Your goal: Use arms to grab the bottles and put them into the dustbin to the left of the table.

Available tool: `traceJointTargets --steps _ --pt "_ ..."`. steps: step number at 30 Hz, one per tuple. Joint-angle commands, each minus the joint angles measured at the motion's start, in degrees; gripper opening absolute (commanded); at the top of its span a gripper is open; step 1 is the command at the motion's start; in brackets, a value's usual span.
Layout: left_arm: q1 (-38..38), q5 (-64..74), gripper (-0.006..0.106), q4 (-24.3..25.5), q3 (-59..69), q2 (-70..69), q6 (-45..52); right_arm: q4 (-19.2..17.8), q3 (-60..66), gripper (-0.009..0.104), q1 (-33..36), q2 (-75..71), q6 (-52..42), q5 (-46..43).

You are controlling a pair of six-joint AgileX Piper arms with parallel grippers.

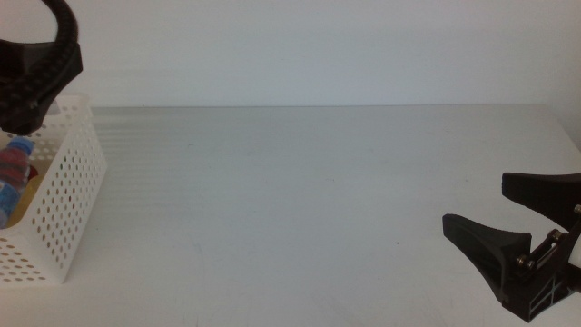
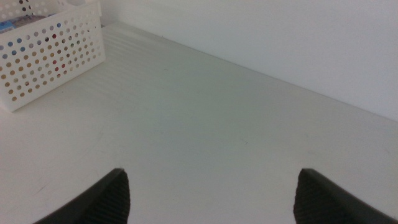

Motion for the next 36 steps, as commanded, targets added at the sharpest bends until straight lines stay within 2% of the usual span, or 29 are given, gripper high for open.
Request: traceJointTargets --steps 1,11,13,17,21,24,31,36 --pt "-0.3 -4.3 0.09 -0.5 -1.7 -0.4 -0.5 -1.4 -1.0 0.079 -0.2 -0.9 -0.1 -4.0" --pt "-0.2 -5.0 0.09 -0.1 0.5 -0.4 -0.5 -1.4 -0.2 0.079 -0.5 -3.0 -0.1 -3.6" --pt "-0.1 -5.7 0.09 0.0 2.2 -1.1 -0.5 1.1 -0.2 0.079 -2.5 -4.3 -0.1 -2.9" --pt "-0.1 -11.7 0.09 0.0 8.0 -3.6 -0.5 5.4 -0.2 0.079 -11.8 -9.2 -0.1 -2.5" --pt "-0.1 -16.7 0.09 0.0 15.2 -8.4 -0.5 5.3 -0.1 0.079 -21.9 -14.4 -0.1 -2.5" --pt "1.5 -16.9 0.09 0.0 20.7 -13.1 -0.5 5.3 1.2 0.079 -26.0 -18.4 -0.1 -2.6" --pt "11.0 -17.0 0.09 -0.5 34.5 -26.0 -0.5 6.2 13.7 0.079 -28.3 -29.9 -0.1 -2.4" --pt "11.9 -16.5 0.09 -0.4 43.1 -35.9 -0.5 6.2 22.9 0.079 -28.3 -40.2 -0.1 -2.3"
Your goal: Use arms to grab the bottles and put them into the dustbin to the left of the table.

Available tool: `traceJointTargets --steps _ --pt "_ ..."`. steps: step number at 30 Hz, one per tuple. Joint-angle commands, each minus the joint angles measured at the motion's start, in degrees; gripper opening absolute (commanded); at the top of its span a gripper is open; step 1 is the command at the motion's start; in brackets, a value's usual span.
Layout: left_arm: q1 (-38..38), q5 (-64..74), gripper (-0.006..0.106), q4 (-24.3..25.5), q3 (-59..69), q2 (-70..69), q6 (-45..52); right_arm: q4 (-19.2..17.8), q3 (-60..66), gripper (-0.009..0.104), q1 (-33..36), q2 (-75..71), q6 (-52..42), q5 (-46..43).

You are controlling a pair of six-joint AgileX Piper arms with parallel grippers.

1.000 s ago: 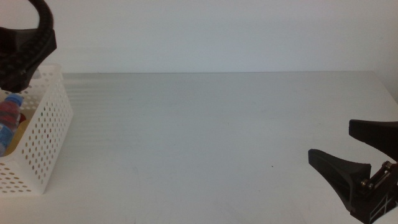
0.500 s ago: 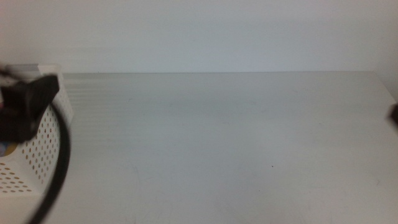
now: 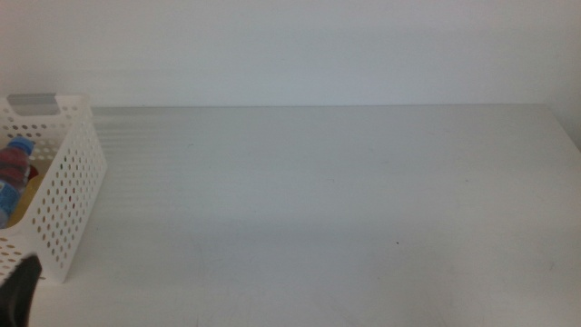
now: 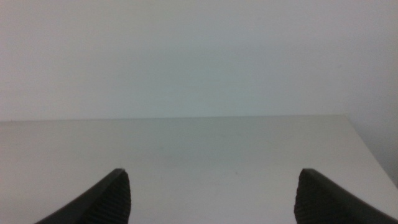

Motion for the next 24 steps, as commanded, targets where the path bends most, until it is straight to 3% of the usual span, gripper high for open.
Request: traceJointTargets --steps 1,12,18,24 --pt "0.0 -4.1 0.09 -0.6 1.9 -4.1 -0.5 -0.1 2.3 0.079 -0.4 -4.0 -0.1 -4.3" --pt "0.0 -4.2 0.09 -0.7 12.2 -12.3 -0.5 0.3 7.1 0.079 -0.4 -6.3 -0.1 -2.9" --pt "0.0 -2.7 0.09 -0.7 12.0 -12.3 -0.5 -2.5 7.1 0.079 -0.4 -6.3 -0.1 -2.9" --pt "0.0 -2.5 0.09 -0.7 12.1 -12.2 -0.5 -2.5 7.1 0.079 -0.4 -6.3 -0.1 -3.0"
